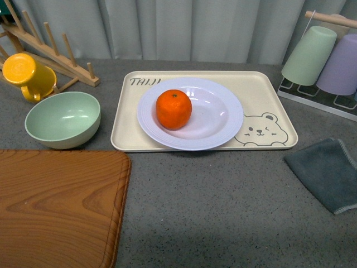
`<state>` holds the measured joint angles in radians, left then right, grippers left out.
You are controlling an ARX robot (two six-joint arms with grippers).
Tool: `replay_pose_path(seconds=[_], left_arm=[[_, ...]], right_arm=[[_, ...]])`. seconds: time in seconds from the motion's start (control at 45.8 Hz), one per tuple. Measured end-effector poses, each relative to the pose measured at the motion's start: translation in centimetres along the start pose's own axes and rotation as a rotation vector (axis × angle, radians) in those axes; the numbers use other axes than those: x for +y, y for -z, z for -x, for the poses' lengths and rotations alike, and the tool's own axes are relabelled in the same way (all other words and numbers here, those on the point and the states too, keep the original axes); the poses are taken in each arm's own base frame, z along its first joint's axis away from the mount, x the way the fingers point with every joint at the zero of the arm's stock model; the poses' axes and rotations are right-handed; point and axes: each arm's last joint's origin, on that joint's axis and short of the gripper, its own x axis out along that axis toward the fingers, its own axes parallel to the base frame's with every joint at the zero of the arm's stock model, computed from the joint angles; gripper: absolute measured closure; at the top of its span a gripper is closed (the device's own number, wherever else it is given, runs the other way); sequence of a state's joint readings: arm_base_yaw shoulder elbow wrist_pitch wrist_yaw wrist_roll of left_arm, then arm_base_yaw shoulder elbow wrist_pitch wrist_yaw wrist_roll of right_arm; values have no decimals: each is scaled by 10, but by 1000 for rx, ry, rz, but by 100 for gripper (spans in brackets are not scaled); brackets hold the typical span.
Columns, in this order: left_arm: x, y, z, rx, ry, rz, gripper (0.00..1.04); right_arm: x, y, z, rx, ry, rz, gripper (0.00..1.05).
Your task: Place orange and plate with both arms
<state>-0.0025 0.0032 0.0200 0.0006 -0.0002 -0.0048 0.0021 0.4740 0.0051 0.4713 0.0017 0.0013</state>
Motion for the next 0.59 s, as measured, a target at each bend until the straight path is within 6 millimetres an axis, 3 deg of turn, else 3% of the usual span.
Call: replay_pose_path(seconds=[0.589], left_arm=[[0,0,0,0,0,0,6]], right_arm=[[0,-1,15,-6,-1,0,104]])
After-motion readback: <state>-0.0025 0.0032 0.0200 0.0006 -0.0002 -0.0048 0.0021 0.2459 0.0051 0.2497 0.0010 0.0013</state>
